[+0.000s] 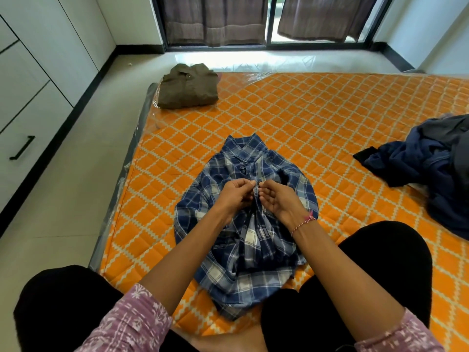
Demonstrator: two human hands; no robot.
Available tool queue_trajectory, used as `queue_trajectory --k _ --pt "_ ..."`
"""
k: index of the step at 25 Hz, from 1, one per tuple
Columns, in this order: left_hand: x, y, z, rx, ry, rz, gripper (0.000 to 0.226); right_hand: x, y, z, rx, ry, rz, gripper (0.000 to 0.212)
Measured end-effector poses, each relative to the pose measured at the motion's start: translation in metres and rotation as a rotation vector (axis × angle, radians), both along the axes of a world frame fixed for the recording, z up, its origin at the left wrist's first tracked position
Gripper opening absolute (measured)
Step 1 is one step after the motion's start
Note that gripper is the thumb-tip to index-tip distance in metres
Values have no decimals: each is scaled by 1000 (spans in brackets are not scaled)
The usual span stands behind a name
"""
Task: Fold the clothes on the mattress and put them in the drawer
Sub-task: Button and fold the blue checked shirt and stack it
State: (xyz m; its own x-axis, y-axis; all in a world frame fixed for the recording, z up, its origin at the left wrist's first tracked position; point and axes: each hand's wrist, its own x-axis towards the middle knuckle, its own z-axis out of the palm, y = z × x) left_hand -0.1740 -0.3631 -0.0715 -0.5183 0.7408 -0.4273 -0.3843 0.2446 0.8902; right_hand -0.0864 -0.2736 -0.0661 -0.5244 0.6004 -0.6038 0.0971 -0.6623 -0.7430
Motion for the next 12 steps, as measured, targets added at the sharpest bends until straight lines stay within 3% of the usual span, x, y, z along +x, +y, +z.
queue_trajectory --k 5,7,10,12 --pt "-11 3 4 -174 311 -171 18 -7 18 3 54 -69 72 19" --pt "-11 1 4 -211 336 -213 19 -14 28 6 114 -97 56 17" --pt "-7 -10 1 -194 8 -160 26 -22 41 6 166 -130 26 16" --pt "-6 -16 -5 -194 -116 -173 23 -21 41 3 165 -137 25 15"
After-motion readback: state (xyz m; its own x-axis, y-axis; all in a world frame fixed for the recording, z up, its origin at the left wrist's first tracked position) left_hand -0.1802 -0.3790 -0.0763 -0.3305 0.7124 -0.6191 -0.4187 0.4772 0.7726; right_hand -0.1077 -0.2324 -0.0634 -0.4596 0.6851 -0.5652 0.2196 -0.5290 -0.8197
